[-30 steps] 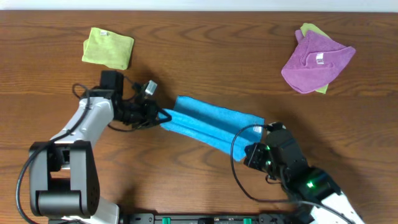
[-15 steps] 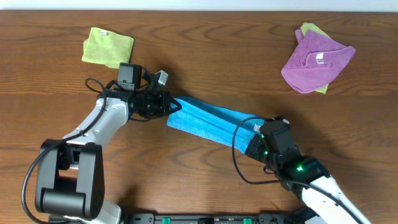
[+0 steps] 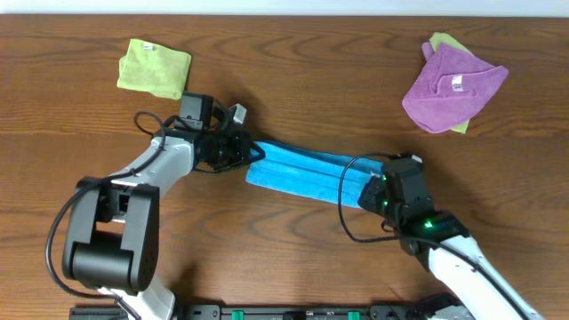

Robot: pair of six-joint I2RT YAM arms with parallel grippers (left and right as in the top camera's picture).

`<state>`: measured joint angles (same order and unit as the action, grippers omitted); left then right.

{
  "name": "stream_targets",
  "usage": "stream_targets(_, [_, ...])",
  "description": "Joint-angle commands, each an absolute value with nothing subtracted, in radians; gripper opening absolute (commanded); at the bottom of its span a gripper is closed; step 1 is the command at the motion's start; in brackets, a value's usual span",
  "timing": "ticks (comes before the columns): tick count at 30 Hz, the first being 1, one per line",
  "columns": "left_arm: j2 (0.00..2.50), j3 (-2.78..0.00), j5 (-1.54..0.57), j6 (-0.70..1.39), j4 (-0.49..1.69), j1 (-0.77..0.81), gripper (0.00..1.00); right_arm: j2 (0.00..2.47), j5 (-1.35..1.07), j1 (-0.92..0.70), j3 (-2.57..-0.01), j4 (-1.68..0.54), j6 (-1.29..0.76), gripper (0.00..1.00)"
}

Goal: Fold the cloth

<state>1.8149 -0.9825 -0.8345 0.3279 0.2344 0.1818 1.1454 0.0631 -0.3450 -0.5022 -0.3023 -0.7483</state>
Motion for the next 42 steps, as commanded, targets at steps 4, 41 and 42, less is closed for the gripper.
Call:
stream_targets(4, [1.826, -0.992, -0.781, 0.357, 0.212, 0.186, 0.06, 1.222, 0.127, -0.295, -0.509, -0.251, -0.672, 0.05])
stream_targets(41, [1.861, -0.992, -0.662, 0.359, 0.157, 0.242, 0.43, 1.385, 0.163, -0.274, -0.521, -0.045, -0.604, 0.43])
stream_targets(42, [1.861, -0.992, -0.662, 0.358, 0.157, 0.242, 0.44, 1.385, 0.156, -0.274, -0.527, -0.048, -0.604, 0.43])
